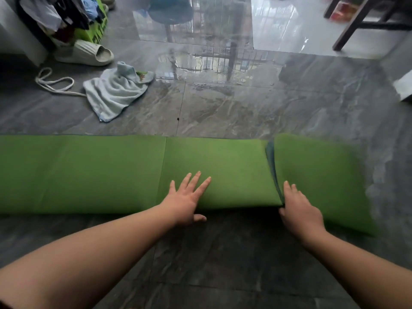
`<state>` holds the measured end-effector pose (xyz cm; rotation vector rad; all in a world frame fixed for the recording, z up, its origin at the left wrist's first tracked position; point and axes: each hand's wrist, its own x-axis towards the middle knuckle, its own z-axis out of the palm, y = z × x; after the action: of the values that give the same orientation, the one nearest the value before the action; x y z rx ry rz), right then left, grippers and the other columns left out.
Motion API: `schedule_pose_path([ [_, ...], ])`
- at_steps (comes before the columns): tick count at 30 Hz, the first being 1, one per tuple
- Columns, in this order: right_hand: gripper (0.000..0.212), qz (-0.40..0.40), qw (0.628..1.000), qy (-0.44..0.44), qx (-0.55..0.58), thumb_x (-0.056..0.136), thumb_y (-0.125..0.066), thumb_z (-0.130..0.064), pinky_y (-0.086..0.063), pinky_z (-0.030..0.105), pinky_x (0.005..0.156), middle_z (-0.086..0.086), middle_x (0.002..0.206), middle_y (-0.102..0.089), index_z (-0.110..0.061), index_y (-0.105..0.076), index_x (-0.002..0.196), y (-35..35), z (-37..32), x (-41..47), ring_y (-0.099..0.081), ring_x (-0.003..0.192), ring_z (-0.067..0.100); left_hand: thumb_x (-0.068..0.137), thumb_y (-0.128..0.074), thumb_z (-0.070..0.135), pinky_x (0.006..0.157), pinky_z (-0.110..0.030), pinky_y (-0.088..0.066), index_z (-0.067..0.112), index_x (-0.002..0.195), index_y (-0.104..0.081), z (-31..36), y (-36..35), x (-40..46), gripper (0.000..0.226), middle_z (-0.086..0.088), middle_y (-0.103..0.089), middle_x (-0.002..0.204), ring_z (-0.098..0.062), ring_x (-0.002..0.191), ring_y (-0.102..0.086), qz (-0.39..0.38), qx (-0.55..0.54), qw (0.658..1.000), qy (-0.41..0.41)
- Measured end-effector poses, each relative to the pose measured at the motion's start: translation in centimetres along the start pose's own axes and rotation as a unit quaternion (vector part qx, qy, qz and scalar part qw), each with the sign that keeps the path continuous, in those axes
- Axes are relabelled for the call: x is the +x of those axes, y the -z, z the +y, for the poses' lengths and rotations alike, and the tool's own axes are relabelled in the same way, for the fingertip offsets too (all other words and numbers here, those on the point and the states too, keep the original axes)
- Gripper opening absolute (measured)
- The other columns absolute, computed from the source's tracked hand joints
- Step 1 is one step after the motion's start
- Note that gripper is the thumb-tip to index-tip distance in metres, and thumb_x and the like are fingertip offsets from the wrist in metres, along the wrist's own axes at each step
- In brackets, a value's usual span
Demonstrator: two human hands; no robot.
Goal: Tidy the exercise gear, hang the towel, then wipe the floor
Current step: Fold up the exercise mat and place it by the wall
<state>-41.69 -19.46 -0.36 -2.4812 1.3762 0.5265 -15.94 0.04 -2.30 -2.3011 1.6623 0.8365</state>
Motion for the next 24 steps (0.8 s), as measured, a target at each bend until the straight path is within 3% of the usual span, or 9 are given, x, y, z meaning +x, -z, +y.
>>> schedule_pose_path([
  [3,0.076,0.067,0.996,0.016,0.063,0.093,-0.054,-0.028,-0.043,0.040,0.099,0.003,0.160,-0.029,-0.020,-0.013,0.156,3.5,-1.9,-0.9,-0.038,0.140,0.023,0.090,-0.054,0.055,0.116,-0.064,-0.008,0.042,0.136,0.038,1.1,0.4,-0.5,0.104,0.000,0.027,0.160,-0.024,0.148,0.019,0.044,-0.030,0.999,-0.009],
  [6,0.073,0.126,0.984,0.045,0.118,0.091,-0.056,-0.025,-0.047,0.042,0.086,0.009,0.146,-0.050,-0.023,-0.021,0.155,6.6,-4.4,-2.0,-0.057,0.118,0.036,0.093,-0.053,0.037,0.117,-0.059,-0.013,0.043,0.138,0.034,2.1,1.6,-0.5,0.099,-0.001,0.021,0.162,-0.023,0.150,0.013,0.080,-0.099,0.992,-0.006],
  [10,0.069,0.167,0.953,0.099,0.233,0.092,-0.055,-0.017,-0.046,0.039,0.088,0.012,0.134,-0.059,-0.024,-0.025,0.154,9.2,-7.5,-3.0,-0.058,0.115,0.038,0.092,-0.055,0.025,0.118,-0.059,-0.011,0.041,0.141,0.030,3.1,4.1,-0.6,0.099,-0.001,0.020,0.162,-0.024,0.150,0.012,0.116,-0.187,0.976,0.001],
  [13,0.062,0.198,0.908,0.135,0.344,0.092,-0.050,-0.021,-0.044,0.031,0.094,0.004,0.137,-0.059,-0.025,-0.033,0.151,11.5,-10.1,-3.6,-0.055,0.122,0.026,0.087,-0.049,0.019,0.118,-0.057,-0.012,0.052,0.141,0.021,2.7,5.3,-0.9,0.094,0.001,0.008,0.164,-0.019,0.151,0.008,0.186,-0.290,0.938,-0.024],
  [15,0.056,0.204,0.863,0.166,0.432,0.088,-0.044,-0.027,-0.047,0.037,0.098,-0.004,0.129,-0.062,-0.030,-0.042,0.145,13.0,-11.7,-4.0,-0.058,0.118,0.015,0.079,-0.042,0.018,0.120,-0.051,-0.013,0.063,0.141,0.013,2.4,6.5,-1.3,0.094,0.002,-0.003,0.164,-0.014,0.151,0.003,0.251,-0.361,0.897,-0.046],
  [18,0.041,0.182,0.779,0.181,0.572,0.092,-0.046,-0.020,-0.057,0.041,0.082,-0.004,0.110,-0.067,-0.026,-0.054,0.131,15.1,-13.3,-3.7,-0.065,0.102,0.012,0.080,-0.040,0.012,0.123,-0.040,-0.012,0.068,0.140,0.001,3.0,9.2,-2.1,0.092,0.002,-0.009,0.164,-0.010,0.150,-0.002,0.301,-0.411,0.857,-0.069],
  [20,0.034,0.151,0.717,0.158,0.662,0.098,-0.045,-0.006,-0.058,0.028,0.069,-0.005,0.102,-0.069,-0.020,-0.058,0.126,16.3,-13.8,-3.5,-0.069,0.090,0.009,0.084,-0.044,0.012,0.123,-0.038,-0.011,0.067,0.141,0.000,4.0,11.2,-2.7,0.090,0.004,-0.006,0.164,-0.011,0.151,-0.001,0.313,-0.412,0.852,-0.083],
  [21,0.035,0.147,0.711,0.156,0.670,0.099,-0.043,0.003,-0.056,0.019,0.066,-0.009,0.097,-0.068,-0.015,-0.058,0.125,16.9,-13.7,-3.5,-0.068,0.087,0.002,0.087,-0.046,0.010,0.123,-0.040,-0.010,0.067,0.141,0.000,4.4,12.1,-2.9,0.091,0.005,-0.004,0.164,-0.013,0.151,0.000,0.313,-0.405,0.855,-0.086],
  [24,0.040,0.138,0.745,0.119,0.642,0.093,-0.049,0.016,-0.039,-0.003,0.067,-0.020,0.086,-0.061,-0.010,-0.050,0.123,16.9,-12.3,-2.6,-0.049,0.079,-0.031,0.090,-0.046,0.009,0.122,-0.046,-0.008,0.069,0.138,0.004,5.4,13.7,-2.8,0.092,0.008,0.003,0.164,-0.019,0.151,0.005,0.287,-0.373,0.879,-0.079],
])
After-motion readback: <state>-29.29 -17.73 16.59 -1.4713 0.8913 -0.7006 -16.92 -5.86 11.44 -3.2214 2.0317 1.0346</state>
